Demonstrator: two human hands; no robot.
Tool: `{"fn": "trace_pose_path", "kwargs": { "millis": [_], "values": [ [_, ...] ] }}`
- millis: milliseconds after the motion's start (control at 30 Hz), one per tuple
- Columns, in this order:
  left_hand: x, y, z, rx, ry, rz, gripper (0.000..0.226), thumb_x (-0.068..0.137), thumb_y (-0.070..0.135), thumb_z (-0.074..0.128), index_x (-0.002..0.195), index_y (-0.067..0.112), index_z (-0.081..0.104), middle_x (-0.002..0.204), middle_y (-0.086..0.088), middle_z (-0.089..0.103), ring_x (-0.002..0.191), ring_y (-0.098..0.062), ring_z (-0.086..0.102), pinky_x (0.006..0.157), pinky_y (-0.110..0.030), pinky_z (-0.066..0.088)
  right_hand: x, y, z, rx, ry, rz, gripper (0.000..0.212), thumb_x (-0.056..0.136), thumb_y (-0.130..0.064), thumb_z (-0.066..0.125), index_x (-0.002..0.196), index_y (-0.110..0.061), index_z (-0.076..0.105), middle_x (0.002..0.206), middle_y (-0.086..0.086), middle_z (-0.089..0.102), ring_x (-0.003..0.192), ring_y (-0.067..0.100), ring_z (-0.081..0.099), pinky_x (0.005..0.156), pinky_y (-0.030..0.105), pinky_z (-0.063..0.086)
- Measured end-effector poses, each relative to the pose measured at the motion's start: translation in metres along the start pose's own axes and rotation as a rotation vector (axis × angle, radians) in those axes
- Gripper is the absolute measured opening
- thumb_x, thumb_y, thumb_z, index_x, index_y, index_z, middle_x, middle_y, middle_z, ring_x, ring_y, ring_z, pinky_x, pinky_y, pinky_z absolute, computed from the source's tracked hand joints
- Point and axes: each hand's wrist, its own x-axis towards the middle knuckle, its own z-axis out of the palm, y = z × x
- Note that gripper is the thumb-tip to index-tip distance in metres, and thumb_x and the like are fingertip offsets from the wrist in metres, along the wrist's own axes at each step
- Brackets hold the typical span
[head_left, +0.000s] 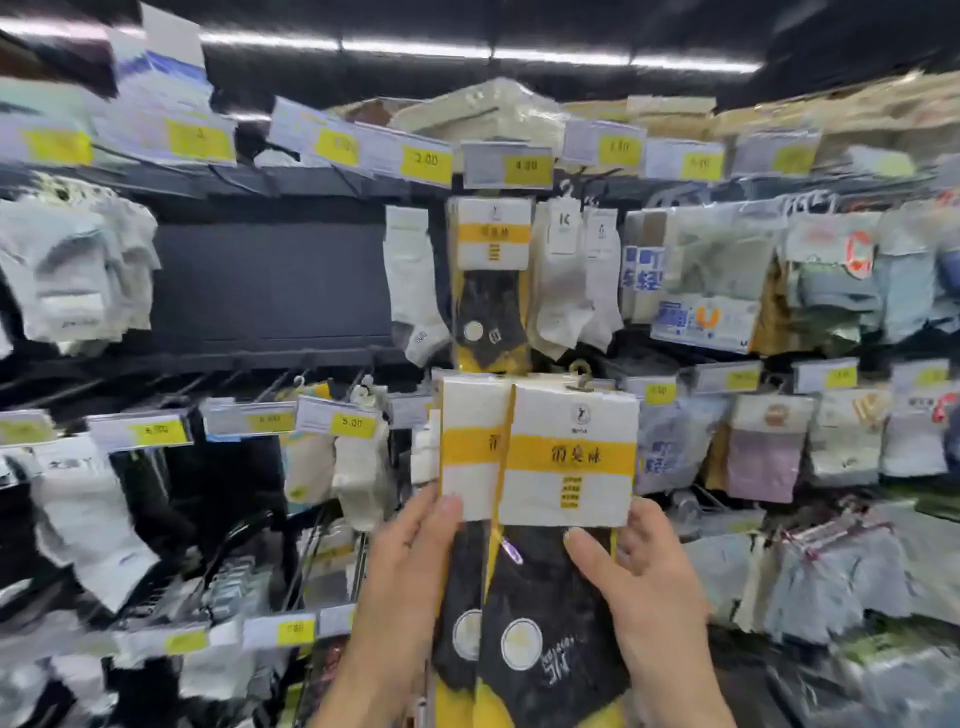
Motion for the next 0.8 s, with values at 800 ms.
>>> {"fn": "trace_pose_path", "kwargs": {
  "millis": [800],
  "values": [
    [0.083,-0.057,-0.034,0.063,0.208,0.197,0.030,0.081,0.052,0.065,0.107,0.039,0.072,0.108,0.010,0.076,0.098,-0.007,0.072,0.072,-0.013,0.055,0.115,0.052,0.044,-0.003,-0.428,0.047,0.042,0.063,-0.040,0.080,0.103,-0.041,0.069,0.109,-0.009,0.074,0.100,0.006,0.070,0.079,0.012,0.052]
  ]
}}
